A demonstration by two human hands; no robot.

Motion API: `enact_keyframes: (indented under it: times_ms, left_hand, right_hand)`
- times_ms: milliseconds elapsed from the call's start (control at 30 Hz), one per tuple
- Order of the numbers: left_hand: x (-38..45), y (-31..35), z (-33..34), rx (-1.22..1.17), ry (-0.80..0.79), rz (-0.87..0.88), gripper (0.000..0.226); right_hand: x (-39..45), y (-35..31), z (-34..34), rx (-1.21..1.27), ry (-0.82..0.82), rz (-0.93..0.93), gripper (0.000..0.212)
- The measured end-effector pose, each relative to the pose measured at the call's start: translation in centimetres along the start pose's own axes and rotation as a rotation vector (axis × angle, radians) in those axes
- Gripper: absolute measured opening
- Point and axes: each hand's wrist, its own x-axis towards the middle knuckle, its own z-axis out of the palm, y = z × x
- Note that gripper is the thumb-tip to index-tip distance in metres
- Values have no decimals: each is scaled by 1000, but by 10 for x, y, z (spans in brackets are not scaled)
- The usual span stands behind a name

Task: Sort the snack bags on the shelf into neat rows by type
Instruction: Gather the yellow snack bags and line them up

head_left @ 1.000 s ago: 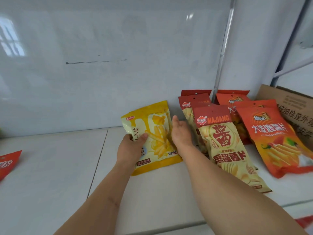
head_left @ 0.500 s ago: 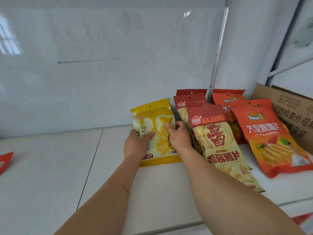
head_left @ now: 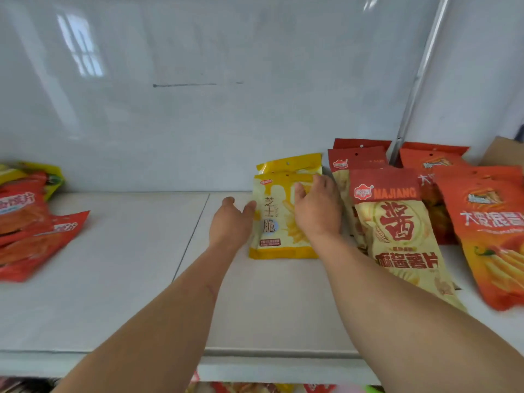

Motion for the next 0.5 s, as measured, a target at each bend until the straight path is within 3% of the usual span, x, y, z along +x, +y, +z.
enact_keyframes:
  times_ms: [133,233,367,500]
  left_hand:
    - [-9,-22,-42,347,121,105,50]
    - [-14,-46,-82,677,211,288,41]
    - [-13,-82,-139,962,275,451,32]
    - [-15,-122,-198,1069,305,510,19]
  right_hand:
    - [-20,-31,8,-169,-69,-352,33]
    - [-42,-60,18,-233,-115,-564,21]
    - [-72,-118,30,-258,-210,-738,27]
    - [-110,-183,49,-209,-249,-796,30]
